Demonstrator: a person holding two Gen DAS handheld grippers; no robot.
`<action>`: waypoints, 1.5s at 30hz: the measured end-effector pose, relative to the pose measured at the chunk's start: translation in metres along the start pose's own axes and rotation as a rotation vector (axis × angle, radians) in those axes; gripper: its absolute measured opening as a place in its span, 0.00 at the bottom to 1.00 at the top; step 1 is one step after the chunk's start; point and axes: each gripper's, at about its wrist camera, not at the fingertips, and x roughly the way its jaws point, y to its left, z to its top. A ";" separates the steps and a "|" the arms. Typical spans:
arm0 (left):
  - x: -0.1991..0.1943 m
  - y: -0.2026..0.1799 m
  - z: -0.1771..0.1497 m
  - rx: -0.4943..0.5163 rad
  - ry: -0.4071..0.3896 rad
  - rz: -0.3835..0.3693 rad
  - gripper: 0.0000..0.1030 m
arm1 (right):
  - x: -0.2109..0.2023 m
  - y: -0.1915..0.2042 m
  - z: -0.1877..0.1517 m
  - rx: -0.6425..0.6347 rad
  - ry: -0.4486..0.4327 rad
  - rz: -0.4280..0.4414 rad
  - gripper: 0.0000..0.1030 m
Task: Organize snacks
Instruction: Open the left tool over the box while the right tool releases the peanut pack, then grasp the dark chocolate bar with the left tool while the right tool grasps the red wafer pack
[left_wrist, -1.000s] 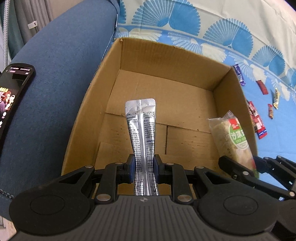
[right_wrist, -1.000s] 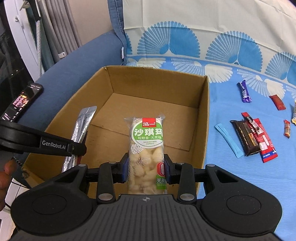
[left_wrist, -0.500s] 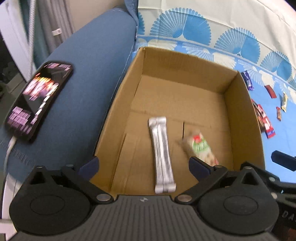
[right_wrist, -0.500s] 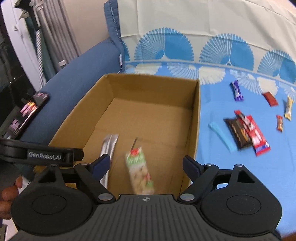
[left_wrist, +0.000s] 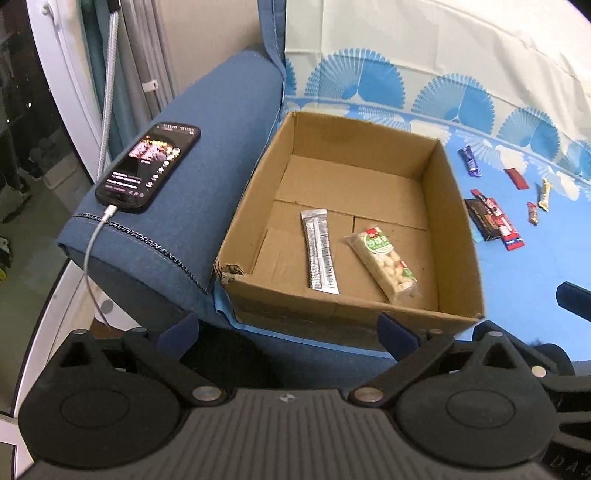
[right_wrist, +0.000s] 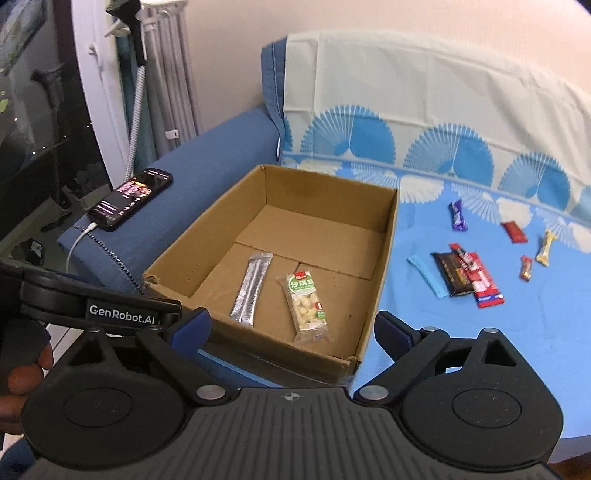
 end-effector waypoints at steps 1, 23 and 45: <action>-0.006 -0.001 -0.002 0.002 -0.009 0.000 1.00 | -0.006 0.000 -0.002 -0.001 -0.010 -0.002 0.93; -0.048 -0.017 -0.014 0.045 -0.086 0.010 1.00 | -0.052 -0.012 -0.018 0.045 -0.111 0.003 0.95; -0.007 -0.083 0.028 0.118 0.023 0.002 1.00 | -0.020 -0.088 -0.020 0.196 -0.081 -0.023 0.95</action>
